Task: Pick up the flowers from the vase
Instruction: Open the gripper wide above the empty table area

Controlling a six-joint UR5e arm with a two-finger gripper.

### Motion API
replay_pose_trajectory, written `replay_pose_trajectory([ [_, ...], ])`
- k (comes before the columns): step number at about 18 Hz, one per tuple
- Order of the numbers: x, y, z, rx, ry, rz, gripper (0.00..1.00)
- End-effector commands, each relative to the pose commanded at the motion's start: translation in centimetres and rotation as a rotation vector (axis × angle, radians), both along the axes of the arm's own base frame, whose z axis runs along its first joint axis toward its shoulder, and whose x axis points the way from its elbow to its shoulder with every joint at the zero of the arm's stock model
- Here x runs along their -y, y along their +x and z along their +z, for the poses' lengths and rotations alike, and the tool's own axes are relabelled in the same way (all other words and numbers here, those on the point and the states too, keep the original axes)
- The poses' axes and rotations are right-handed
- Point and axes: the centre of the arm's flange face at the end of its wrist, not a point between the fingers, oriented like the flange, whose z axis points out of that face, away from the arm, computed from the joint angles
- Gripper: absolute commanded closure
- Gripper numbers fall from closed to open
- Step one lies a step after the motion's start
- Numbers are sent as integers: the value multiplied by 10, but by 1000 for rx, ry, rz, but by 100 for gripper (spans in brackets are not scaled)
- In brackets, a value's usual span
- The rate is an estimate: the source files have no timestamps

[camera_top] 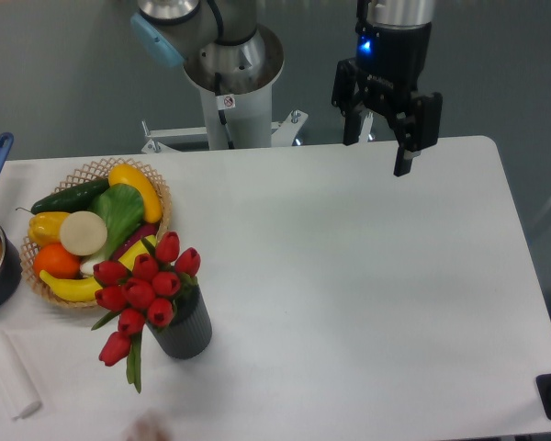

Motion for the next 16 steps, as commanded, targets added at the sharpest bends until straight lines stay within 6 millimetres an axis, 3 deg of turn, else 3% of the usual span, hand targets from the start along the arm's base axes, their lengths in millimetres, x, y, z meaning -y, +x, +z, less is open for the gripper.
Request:
replay_pose_trajectory([
  [5,3,5,-1,-19,18,15,0],
  [16,-13,12,0,179,237,325,0],
])
